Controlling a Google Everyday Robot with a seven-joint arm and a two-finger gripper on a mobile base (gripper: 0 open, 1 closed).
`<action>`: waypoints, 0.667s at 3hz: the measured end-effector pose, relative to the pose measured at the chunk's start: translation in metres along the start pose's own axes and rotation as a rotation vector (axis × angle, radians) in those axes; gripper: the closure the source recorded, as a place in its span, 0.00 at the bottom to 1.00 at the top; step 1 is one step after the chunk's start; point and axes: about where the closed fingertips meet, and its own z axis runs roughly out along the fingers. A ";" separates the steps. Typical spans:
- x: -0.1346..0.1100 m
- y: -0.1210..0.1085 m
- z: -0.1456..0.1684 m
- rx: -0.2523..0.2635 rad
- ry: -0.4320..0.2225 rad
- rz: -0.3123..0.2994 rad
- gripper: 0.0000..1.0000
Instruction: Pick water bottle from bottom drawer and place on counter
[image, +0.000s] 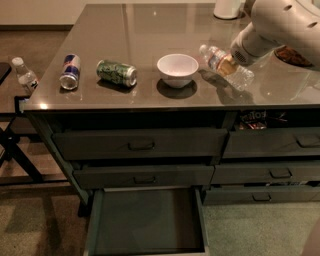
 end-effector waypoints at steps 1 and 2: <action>0.002 0.003 0.006 -0.010 0.012 -0.018 1.00; 0.001 0.006 0.012 -0.019 0.018 -0.037 1.00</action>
Offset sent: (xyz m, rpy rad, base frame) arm 0.0077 0.0066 -0.0152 -0.0385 0.0293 0.0447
